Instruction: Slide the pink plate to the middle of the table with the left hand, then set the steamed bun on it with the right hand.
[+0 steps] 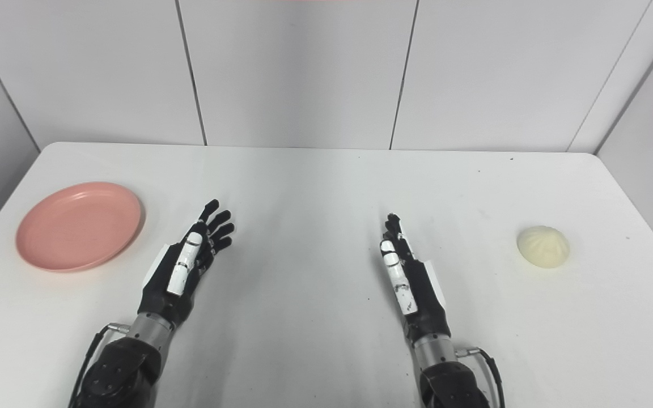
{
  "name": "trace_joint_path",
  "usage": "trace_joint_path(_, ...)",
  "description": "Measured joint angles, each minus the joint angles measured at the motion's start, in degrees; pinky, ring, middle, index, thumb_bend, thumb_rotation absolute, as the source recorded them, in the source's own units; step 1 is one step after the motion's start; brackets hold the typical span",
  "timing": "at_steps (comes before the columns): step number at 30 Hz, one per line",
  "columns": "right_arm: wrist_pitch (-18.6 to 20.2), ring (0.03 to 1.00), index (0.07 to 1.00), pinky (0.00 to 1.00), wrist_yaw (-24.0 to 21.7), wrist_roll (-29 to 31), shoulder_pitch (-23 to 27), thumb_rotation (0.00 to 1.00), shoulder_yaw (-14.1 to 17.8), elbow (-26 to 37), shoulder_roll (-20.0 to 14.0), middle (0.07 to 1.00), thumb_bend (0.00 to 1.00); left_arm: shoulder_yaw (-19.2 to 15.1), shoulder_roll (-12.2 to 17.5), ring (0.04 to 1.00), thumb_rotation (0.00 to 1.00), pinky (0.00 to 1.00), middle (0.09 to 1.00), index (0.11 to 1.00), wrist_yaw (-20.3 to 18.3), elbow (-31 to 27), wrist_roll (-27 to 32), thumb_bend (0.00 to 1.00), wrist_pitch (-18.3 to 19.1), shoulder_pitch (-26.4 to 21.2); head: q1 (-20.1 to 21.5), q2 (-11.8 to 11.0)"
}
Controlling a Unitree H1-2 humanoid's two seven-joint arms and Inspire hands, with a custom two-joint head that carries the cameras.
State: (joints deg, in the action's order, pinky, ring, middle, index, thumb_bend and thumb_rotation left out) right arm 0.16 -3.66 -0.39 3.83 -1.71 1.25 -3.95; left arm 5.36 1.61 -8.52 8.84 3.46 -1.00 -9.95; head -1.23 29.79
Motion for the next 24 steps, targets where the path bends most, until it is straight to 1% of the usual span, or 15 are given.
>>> trace_joint_path(7, 0.00, 0.986, 1.000, 1.00, 0.01, -0.04, 0.00, 1.00, -0.04, 0.00, -0.02, 1.000, 0.19, 0.00, 0.00, 0.925, 1.00, 0.92, 0.948, 0.956, 0.00, 0.00, 0.00, 0.50, 0.00, 0.00, 0.00, -0.09)
trace_joint_path(19, 0.00, 0.985, 1.000, 1.00, 0.00, -0.02, 0.02, 1.00, -0.09, -0.04, -0.06, 1.000, 0.21, 0.00, 0.00, 0.923, 1.00, 0.92, 0.948, 0.955, 0.00, 0.01, 0.01, 0.50, 0.00, 0.00, 0.00, -0.18)
trace_joint_path(24, 0.00, 0.987, 1.000, 1.00, 0.00, -0.03, 0.02, 1.00, -0.16, -0.05, -0.08, 1.000, 0.20, 0.01, 0.00, 0.926, 1.00, 0.92, 0.948, 0.956, 0.00, 0.01, 0.01, 0.50, -0.01, 0.00, 0.00, -0.18)
